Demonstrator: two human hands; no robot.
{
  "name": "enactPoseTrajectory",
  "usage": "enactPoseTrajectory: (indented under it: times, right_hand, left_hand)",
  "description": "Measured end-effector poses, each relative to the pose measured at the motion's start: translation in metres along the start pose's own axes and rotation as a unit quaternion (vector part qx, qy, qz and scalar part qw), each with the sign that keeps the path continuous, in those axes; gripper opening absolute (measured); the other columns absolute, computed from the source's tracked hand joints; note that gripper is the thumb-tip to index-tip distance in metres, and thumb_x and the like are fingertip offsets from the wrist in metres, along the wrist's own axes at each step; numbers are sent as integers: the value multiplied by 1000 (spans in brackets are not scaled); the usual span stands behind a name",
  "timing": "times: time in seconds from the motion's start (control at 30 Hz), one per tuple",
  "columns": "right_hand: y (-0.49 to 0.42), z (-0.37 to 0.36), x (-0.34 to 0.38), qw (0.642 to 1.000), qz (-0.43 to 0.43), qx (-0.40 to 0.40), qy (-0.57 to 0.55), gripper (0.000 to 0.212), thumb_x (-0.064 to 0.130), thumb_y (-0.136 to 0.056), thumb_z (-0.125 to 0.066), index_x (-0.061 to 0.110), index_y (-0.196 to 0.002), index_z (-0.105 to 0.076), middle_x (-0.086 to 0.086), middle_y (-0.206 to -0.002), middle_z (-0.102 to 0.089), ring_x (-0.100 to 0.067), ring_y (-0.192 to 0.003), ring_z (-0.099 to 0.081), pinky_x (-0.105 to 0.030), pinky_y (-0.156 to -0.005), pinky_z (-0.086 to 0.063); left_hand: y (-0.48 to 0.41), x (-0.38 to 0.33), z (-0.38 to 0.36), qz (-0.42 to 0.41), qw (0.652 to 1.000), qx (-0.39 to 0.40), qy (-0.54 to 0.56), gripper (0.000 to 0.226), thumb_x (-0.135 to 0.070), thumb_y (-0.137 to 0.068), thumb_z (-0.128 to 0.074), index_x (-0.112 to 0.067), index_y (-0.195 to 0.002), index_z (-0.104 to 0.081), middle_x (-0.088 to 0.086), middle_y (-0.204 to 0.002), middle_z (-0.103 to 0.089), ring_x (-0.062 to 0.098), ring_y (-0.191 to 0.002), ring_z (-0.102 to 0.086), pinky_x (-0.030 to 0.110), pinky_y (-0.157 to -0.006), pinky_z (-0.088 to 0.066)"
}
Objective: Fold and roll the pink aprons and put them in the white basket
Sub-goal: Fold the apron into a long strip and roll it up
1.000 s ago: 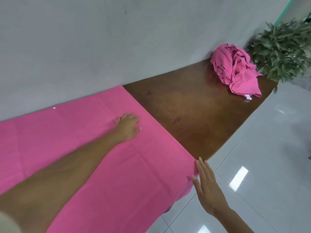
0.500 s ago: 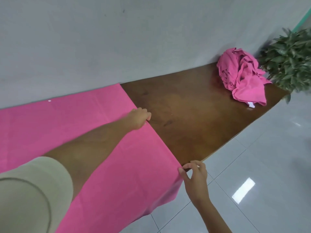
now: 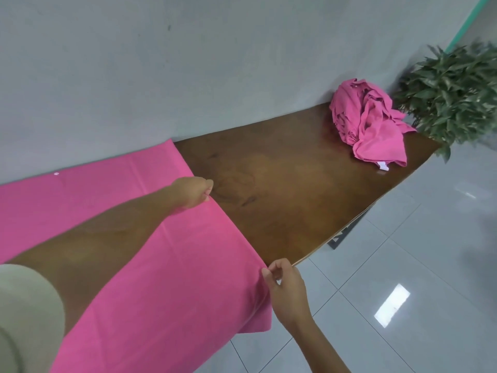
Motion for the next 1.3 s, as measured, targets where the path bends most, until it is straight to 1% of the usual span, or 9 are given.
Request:
enactPoseTrajectory:
  times: [0.27,0.33,0.43,0.57,0.7,0.87,1.0,1.2,1.3]
  right_hand:
    - [23,-2,2,998,38,-10,40,32,51,-96,-58,25,-77,-56,5,-74,-64,-11,-73,-61,-28,-67,-52]
    - [31,-3,4,997,46,-17,53,43,61,-93,-53,23,-74,-55,3,-71,-63,-13,-72,-59,-32,-68,-51]
    - [45,-8,11,996,57,-23,71,52,72,-86,-42,23,-72,-53,5,-66,-60,-13,-66,-58,-29,-64,-49]
    - [71,-20,27,995,78,-14,68,41,60,-95,-53,26,-73,-46,10,-60,-53,-9,-54,-44,-25,-54,-42]
    - [105,-38,42,993,97,-9,64,37,59,-95,-53,28,-76,-48,7,-61,-54,-7,-54,-45,-22,-54,-39]
    - [148,-67,60,989,132,-13,67,38,61,-92,-55,28,-74,-46,10,-60,-51,-10,-54,-45,-21,-51,-36]
    - [185,-93,76,989,137,-4,61,38,55,-91,-62,28,-71,-44,11,-60,-51,-11,-53,-44,-23,-52,-37]
    - [247,-129,96,987,130,11,93,38,58,-92,-59,28,-73,-46,3,-58,-52,-12,-53,-45,-24,-51,-39]
    - [279,-144,112,986,133,22,101,35,54,-94,-60,30,-73,-45,8,-60,-55,-9,-57,-49,-24,-52,-40]
  left_hand:
    - [29,18,14,13,1000,-5,-25,14,-30,-98,-57,-23,-90,-48,-3,-95,-56,20,-84,-55,33,-69,-44]
    - [41,23,19,19,999,-10,-30,13,-32,-98,-58,-22,-93,-51,-3,-98,-57,20,-88,-57,36,-75,-49]
    - [61,30,25,22,999,-17,-24,14,-32,-98,-60,-21,-96,-51,-3,-100,-56,20,-90,-56,37,-79,-50]
    - [94,41,34,26,999,-17,-14,16,-29,-98,-62,-20,-93,-49,0,-101,-57,21,-89,-55,37,-79,-49]
    - [130,58,44,28,999,-20,-11,18,-28,-98,-63,-20,-93,-49,-1,-101,-58,21,-91,-56,37,-79,-48]
    - [181,79,56,33,999,-30,-8,15,-23,-98,-64,-17,-92,-52,-2,-97,-55,19,-87,-51,29,-70,-34]
    - [228,105,57,45,999,-31,-1,12,-19,-96,-65,-18,-92,-54,3,-99,-61,24,-90,-56,30,-72,-40]
    - [300,135,55,39,998,-51,12,10,-14,-93,-68,-12,-88,-59,5,-93,-62,25,-86,-56,32,-70,-42]
    - [333,152,54,30,998,-57,19,9,-9,-90,-68,-13,-87,-61,5,-94,-63,24,-87,-56,32,-73,-43]
Point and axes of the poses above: each hand's wrist, its own y-axis away from the middle knuckle, its own z-axis out of the back of the hand, x = y × z, the point moved 4 cm from there along -y, towards the middle knuckle
